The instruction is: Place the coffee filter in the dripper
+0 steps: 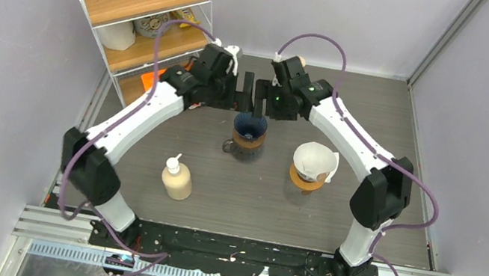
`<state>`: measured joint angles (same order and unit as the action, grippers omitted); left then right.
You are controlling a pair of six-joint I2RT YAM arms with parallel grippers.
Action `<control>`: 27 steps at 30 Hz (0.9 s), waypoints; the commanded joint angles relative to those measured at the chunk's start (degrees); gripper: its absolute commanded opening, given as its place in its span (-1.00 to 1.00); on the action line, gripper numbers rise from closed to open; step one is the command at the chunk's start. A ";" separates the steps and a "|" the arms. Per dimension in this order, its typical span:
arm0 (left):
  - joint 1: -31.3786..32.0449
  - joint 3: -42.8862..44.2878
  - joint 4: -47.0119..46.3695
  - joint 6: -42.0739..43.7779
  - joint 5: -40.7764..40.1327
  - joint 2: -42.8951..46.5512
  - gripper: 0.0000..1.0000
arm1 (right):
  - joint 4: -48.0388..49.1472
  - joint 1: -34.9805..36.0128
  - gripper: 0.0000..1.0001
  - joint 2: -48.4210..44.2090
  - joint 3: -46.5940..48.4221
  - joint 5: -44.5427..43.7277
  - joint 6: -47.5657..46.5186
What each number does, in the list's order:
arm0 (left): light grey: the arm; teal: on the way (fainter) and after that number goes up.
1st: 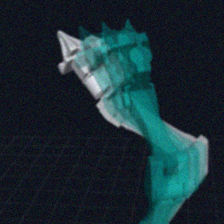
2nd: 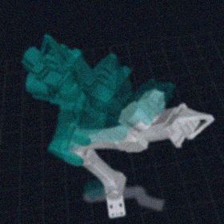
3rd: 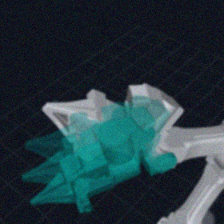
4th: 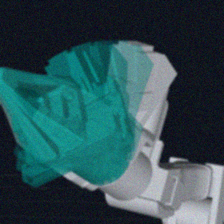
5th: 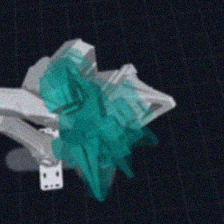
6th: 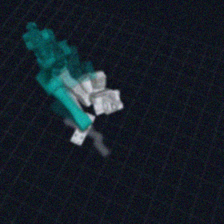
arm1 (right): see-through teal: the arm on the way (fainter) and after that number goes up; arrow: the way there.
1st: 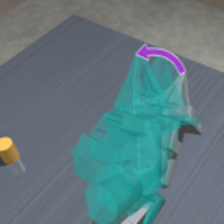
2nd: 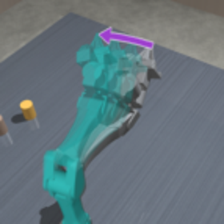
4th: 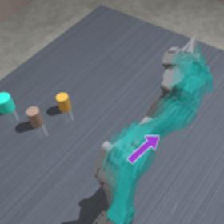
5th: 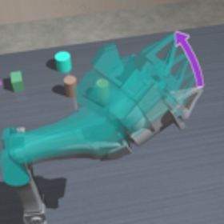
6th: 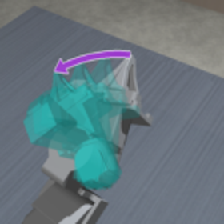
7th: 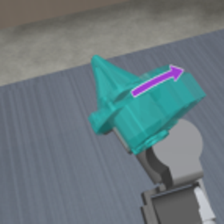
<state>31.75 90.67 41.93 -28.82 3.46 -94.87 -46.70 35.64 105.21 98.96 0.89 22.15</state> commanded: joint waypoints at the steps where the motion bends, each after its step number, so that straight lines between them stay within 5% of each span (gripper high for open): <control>1: 0.33 -3.65 -7.36 2.91 -2.68 14.48 0.99 | 2.59 -0.41 0.78 -10.43 3.07 -5.53 -0.50; 3: 0.33 -8.36 -10.84 3.80 -5.54 20.25 0.99 | 3.57 -0.97 0.96 -14.26 0.96 -8.60 -0.42; 10: -0.01 -27.56 -18.52 5.00 -16.86 40.45 0.99 | 7.61 -6.57 0.91 -30.90 -14.78 -17.35 0.74; 16: -0.11 -43.77 -22.77 2.09 -20.42 53.64 0.99 | 7.80 -23.41 0.91 -44.72 -29.05 -15.72 1.64; 22: -0.15 -52.27 -24.57 1.01 -20.23 63.67 0.99 | 7.57 -34.42 0.91 -44.51 -38.57 -12.57 1.67; 27: -0.11 -56.39 -26.52 1.55 -20.66 69.95 0.99 | 13.17 -34.80 0.92 -36.31 -43.65 -10.12 3.19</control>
<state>31.83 35.97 21.65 -27.03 -15.49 -28.88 -39.46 0.97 63.51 57.52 -11.88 23.42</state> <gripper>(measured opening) 0.994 0.956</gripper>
